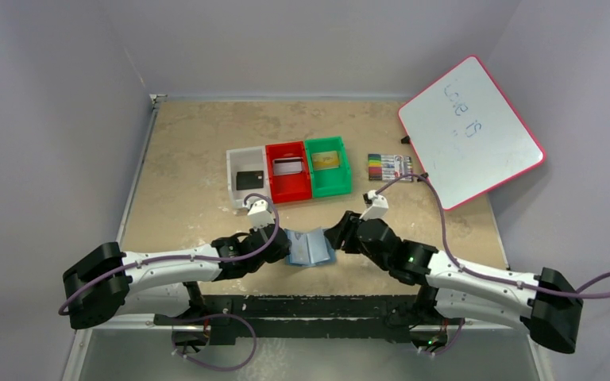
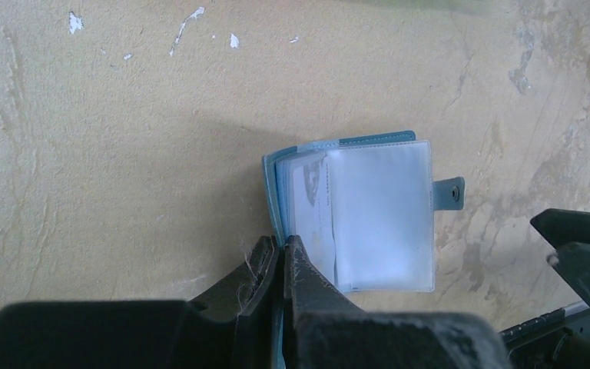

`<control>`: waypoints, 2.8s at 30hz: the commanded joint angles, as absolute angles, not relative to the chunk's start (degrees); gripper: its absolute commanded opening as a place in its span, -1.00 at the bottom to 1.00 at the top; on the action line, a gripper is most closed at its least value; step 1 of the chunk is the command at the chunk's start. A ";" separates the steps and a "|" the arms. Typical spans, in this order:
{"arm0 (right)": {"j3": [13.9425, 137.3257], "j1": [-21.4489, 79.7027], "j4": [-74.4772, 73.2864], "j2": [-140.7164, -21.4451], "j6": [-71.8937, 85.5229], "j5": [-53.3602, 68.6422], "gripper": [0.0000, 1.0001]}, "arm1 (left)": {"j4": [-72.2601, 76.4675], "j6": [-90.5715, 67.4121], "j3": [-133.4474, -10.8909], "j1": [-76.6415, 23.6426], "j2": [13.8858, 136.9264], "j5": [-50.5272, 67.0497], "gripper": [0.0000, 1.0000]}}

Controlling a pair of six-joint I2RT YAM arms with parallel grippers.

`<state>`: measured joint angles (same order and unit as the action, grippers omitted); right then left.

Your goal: Take the credit cards out of the card holder

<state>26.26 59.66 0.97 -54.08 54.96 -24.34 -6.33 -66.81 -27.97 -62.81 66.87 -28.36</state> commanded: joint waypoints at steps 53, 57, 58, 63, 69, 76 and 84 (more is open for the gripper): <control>16.84 51.31 43.07 -81.53 60.94 2.57 -0.31 | -8.81 -64.32 -31.60 -63.19 76.64 -28.11 -0.76; 16.46 50.37 43.46 -82.61 61.53 3.69 -0.32 | -9.06 -64.27 -31.03 -63.22 76.73 -28.53 -0.83; 16.41 50.36 43.08 -82.75 61.77 3.50 -0.32 | -9.32 -64.26 -31.03 -63.19 76.73 -28.72 -0.84; 16.23 50.22 40.64 -81.91 62.44 1.58 -0.29 | -10.10 -64.49 -31.04 -63.33 75.74 -29.51 -0.81; 16.02 50.19 41.81 -81.82 62.20 1.94 -0.41 | -6.15 -66.25 -30.41 -63.46 70.62 -31.60 -0.42; 15.49 50.18 41.62 -81.26 62.82 1.27 -0.40 | -3.97 -64.45 -31.57 -63.46 70.47 -30.53 -0.21; 14.00 49.88 43.37 -81.06 64.25 0.95 -0.41 | -0.52 -63.37 -31.97 -63.46 77.57 -24.10 -0.56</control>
<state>14.90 50.33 41.56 -81.78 63.35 2.31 -4.75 -64.77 -30.55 -63.13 75.55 -27.16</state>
